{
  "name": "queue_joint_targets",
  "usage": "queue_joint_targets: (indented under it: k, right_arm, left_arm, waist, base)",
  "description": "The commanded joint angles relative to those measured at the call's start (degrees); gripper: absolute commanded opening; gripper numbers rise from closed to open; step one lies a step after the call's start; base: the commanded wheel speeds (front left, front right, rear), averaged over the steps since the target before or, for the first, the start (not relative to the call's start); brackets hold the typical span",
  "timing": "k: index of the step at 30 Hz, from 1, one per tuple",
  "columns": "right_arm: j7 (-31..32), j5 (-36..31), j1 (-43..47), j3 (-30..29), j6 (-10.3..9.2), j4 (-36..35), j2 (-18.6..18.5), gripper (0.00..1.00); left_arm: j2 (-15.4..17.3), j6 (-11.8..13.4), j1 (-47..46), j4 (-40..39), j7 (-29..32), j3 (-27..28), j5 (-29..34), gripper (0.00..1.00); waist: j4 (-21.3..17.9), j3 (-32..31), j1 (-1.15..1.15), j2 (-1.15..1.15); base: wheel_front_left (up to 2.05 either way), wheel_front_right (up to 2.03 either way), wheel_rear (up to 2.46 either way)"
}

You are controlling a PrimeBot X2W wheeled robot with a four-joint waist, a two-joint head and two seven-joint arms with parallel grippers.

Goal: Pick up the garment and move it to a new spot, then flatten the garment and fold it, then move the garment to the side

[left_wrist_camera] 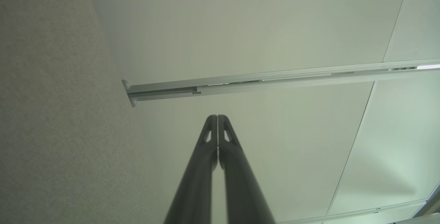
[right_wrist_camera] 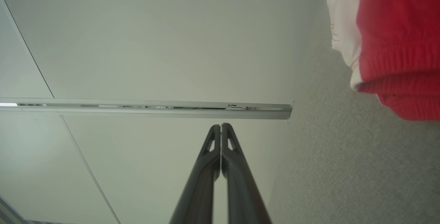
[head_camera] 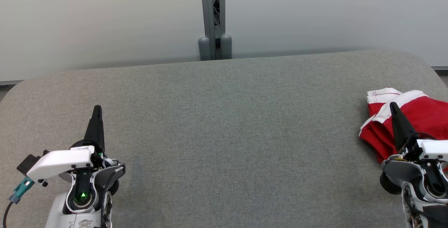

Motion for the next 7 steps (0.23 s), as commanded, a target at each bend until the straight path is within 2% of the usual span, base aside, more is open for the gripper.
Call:
queue_joint_targets:
  k: [1,7]
  right_arm:
    - [0.16,0.08,-0.47,0.06,0.00,0.25,-0.34,0.00]
    - [0.16,0.09,-0.47,0.05,0.00,0.25,-0.34,0.00]
  left_arm:
    - [0.08,-0.28,-0.63,-0.04,0.13,0.16,-0.08,0.00]
    - [0.08,-0.28,-0.63,-0.04,0.13,0.16,-0.08,0.00]
  waist:
    - [0.00,0.00,0.00,0.00]
    - [0.00,0.00,0.00,0.00]
  base:
    - [0.00,0.00,0.00]
    - [0.00,0.00,0.00]
